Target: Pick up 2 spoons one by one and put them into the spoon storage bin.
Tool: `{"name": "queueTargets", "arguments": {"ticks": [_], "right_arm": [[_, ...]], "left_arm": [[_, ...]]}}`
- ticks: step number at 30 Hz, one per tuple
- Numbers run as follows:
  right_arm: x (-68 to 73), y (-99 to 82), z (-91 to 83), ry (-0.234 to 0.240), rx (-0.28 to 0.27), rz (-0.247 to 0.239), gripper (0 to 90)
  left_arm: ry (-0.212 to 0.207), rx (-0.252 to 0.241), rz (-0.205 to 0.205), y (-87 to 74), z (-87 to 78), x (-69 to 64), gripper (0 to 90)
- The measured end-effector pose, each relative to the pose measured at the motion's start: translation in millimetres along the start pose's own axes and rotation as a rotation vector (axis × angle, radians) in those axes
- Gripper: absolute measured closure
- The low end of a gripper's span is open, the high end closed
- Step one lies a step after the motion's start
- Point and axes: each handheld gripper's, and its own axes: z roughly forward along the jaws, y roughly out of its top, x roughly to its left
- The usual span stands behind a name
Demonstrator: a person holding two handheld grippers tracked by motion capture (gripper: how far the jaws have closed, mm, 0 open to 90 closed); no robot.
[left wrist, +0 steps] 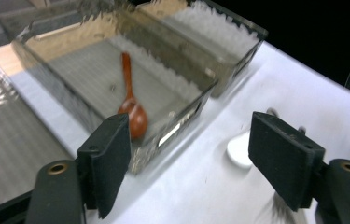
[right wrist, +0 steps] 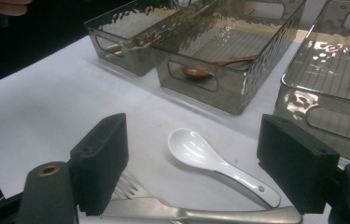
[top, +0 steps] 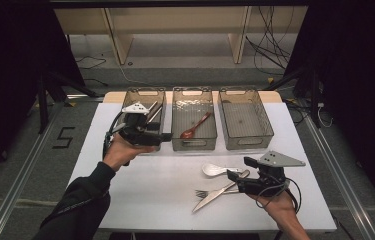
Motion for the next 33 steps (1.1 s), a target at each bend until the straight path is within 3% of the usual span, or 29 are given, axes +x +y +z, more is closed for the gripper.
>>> {"name": "queueTargets", "arguments": {"ticks": [12, 17, 23, 33], "right_arm": [[-20.4, 4.8, 11.1, -0.006, 0.062, -0.025, 25.9], [-27.1, 7.3, 19.6, -0.003, 0.097, -0.033, 25.9], [-30.7, 10.1, 28.4, 0.006, 0.133, -0.052, 26.2], [-38.6, 14.3, 43.4, 0.020, 0.196, -0.082, 26.1]], "left_arm": [[-0.010, -0.047, 0.009, -36.9, -25.0, -10.2, 25.0], [0.019, -0.052, 0.004, -53.3, -28.7, -12.2, 24.0], [0.026, -0.092, -0.001, -64.9, -38.8, -14.6, 22.2], [0.056, -0.107, 0.017, -81.2, -49.6, -17.8, 21.4]]}}
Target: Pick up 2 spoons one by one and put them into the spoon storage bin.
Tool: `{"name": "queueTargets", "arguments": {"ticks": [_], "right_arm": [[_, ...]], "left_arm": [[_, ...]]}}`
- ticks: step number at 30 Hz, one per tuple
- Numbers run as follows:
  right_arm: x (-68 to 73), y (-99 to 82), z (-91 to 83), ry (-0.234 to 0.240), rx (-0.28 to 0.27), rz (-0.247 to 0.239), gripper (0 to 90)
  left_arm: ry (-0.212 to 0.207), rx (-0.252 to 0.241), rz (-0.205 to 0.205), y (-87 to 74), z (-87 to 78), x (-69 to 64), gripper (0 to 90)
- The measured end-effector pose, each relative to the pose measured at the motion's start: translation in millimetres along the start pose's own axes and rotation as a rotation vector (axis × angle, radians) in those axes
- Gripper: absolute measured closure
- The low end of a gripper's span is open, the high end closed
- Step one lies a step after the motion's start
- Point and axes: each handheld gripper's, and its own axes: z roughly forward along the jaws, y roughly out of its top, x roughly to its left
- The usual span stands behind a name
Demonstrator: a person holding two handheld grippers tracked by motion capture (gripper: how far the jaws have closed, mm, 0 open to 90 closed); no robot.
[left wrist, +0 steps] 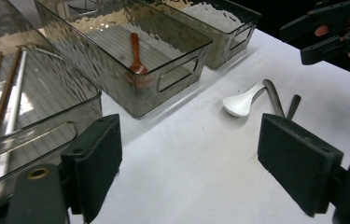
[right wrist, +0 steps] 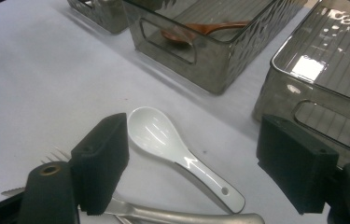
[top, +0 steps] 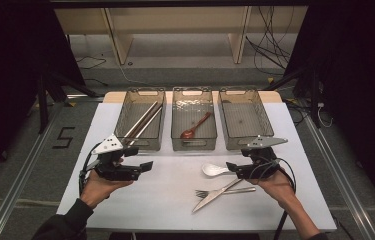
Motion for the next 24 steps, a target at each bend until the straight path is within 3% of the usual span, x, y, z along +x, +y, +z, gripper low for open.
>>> {"name": "queueTargets", "arguments": {"ticks": [15, 24], "right_arm": [[-9.3, 5.1, 25.6, 0.037, 0.119, -0.043, 27.2], [-11.0, 9.2, 38.3, 0.031, 0.193, -0.089, 29.9]], "left_arm": [[0.004, 0.001, -0.016, -15.9, -9.5, 1.1, 18.9], [0.018, 0.007, 0.021, -20.0, -10.8, -1.6, 16.7]]}}
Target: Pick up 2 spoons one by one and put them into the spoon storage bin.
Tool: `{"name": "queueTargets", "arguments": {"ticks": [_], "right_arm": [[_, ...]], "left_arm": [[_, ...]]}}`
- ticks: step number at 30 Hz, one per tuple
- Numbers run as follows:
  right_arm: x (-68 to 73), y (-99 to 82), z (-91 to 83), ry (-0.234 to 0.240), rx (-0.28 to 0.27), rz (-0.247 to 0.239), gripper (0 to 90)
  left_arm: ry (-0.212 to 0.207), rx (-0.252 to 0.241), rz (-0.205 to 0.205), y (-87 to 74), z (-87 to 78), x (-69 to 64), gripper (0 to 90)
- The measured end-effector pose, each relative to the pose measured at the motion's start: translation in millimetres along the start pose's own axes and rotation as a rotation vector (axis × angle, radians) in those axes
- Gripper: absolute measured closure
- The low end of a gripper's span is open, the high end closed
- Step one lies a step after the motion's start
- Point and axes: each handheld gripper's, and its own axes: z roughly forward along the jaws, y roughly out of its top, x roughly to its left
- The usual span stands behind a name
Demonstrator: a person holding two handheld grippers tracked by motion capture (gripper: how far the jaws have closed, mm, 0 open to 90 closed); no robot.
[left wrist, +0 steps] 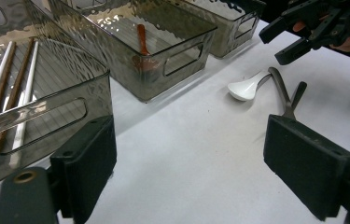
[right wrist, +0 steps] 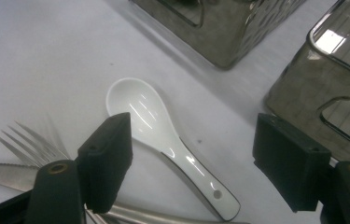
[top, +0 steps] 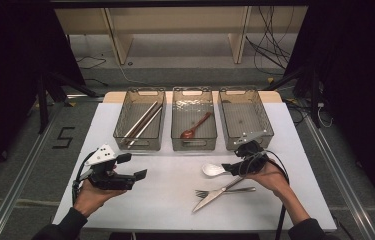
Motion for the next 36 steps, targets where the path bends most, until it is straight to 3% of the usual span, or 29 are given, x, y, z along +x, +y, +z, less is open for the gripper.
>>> {"name": "queueTargets", "arguments": {"ticks": [17, 36], "right_arm": [[3.0, 3.6, 28.2, 0.061, 0.180, -0.078, 39.2], [4.2, 1.2, 40.9, 0.065, 0.262, -0.138, 50.3]], "left_arm": [[0.005, 0.003, 0.011, -1.0, 1.7, 0.9, 16.5], [0.004, 0.013, 0.021, -1.8, 3.1, 0.6, 16.6]]}}
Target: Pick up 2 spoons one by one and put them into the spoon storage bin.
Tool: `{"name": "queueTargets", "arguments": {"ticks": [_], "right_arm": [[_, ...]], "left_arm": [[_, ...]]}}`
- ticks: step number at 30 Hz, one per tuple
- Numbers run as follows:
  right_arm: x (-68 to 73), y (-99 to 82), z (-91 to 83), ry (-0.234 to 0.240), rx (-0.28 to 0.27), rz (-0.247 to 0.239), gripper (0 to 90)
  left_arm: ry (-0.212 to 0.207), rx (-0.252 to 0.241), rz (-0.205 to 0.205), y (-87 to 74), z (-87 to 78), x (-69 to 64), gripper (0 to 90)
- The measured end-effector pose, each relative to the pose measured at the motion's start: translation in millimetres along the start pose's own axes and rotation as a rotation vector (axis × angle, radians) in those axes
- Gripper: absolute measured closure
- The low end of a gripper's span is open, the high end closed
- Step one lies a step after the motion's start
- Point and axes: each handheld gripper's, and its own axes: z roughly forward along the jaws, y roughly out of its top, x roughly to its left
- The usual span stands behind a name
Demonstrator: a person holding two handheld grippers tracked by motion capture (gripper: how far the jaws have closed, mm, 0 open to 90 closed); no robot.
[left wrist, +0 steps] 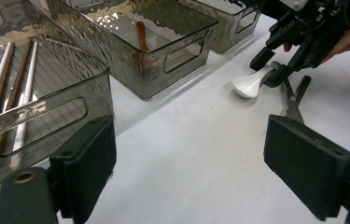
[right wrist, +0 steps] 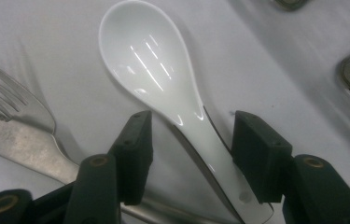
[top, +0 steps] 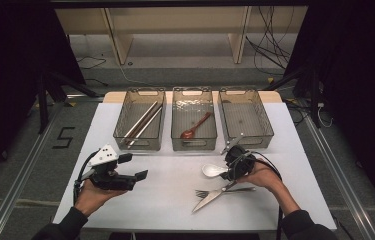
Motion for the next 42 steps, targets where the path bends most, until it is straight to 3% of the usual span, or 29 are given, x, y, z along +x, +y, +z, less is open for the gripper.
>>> {"name": "queueTargets", "arguments": {"ticks": [4, 9, 16, 20, 25, 32, 38, 42], "right_arm": [[3.8, 0.2, 1.4, -0.006, 0.026, -0.026, 54.6], [7.8, 1.8, 2.7, -0.050, 0.049, -0.078, 60.4], [10.7, 2.6, 0.2, -0.041, 0.021, -0.138, 70.4], [13.9, 3.8, 0.1, -0.053, 0.029, -0.174, 73.0], [17.7, 4.1, 0.3, -0.031, 0.034, -0.222, 79.8], [22.3, 6.4, 2.7, -0.071, 0.023, -0.292, 85.3], [21.8, 8.2, 3.0, -0.080, 0.021, -0.294, 85.6], [22.0, 10.6, -0.3, -0.092, -0.022, -0.286, 85.6]], "left_arm": [[0.000, 0.000, 0.000, -0.1, 0.6, -0.9, 16.6], [0.002, 0.002, 0.004, -0.2, 0.9, -1.1, 16.8], [0.003, 0.009, 0.009, -0.2, 1.4, -1.2, 17.0], [0.005, 0.013, 0.011, -0.4, 2.0, -1.4, 17.2], [0.006, 0.019, 0.013, -0.3, 2.4, -1.4, 17.4], [0.006, 0.021, 0.011, -0.7, 2.5, -0.8, 17.6], [0.010, 0.019, 0.010, -0.6, 1.8, -0.2, 17.7], [0.011, 0.015, 0.009, -0.5, 1.4, -0.2, 17.7]]}}
